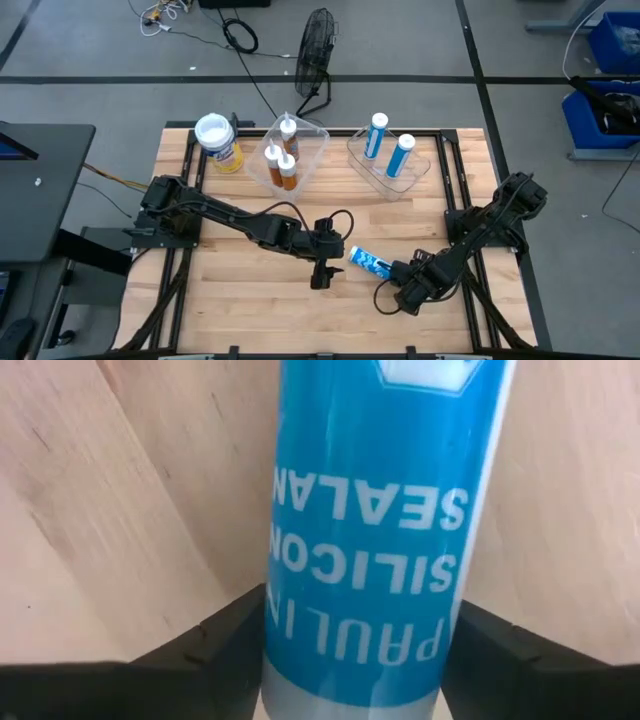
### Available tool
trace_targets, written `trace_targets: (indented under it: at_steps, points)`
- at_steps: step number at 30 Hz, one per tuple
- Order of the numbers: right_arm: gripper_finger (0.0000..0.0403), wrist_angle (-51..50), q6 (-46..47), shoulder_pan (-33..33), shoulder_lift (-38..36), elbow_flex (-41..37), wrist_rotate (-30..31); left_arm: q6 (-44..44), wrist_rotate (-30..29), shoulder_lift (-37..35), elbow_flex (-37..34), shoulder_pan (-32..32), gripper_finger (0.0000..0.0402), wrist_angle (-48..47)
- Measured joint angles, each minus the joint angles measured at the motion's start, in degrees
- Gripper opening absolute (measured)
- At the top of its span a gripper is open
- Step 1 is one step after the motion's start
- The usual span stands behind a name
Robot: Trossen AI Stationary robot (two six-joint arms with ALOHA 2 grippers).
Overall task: Pick & place silicon tubes, Sealant and Lysol wipes
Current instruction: Put the blue sealant into the transparent bin
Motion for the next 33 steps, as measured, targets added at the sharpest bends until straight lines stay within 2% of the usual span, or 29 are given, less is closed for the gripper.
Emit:
trace_targets:
  at_steps: [3, 8, 16, 21, 24, 28, 33]
  points:
    - [0.0244, -0.10, 0.07, -0.43, 0.02, 0.00, -0.20, -0.28, 0.02, -0.02, 0.00, 0.00, 0.0288, 0.00]
    - [0.0215, -1.00, -0.58, -1.68, -0.26, 0.66, -1.38, -0.69, 0.02, -0.01, 0.00, 0.00, 0.0288, -0.12]
    - [0.0214, -2.49, -2.13, -3.50, -3.87, 1.01, -0.51, -0.90, 0.04, -0.18, 0.00, 0.09, 0.0288, -2.33]
    - [0.0214, -8.40, -2.49, -4.57, -6.89, 3.32, -0.55, -0.60, -1.19, -1.21, -0.04, 0.39, 0.0288, -3.01]
    - [0.0214, -13.85, -4.53, -4.94, -8.26, 6.92, -0.44, 2.26, -3.45, -2.64, -0.04, 0.39, 0.0288, -3.68]
    - [0.0214, -20.59, -8.91, -5.82, -9.16, 13.29, -0.91, 10.80, -8.30, -5.20, -0.02, 0.12, 0.0288, -3.36]
    - [0.0214, -23.61, -11.21, -8.00, -9.16, 17.98, -0.57, 18.99, -11.67, -8.04, 0.00, -0.04, 0.0288, -3.42]
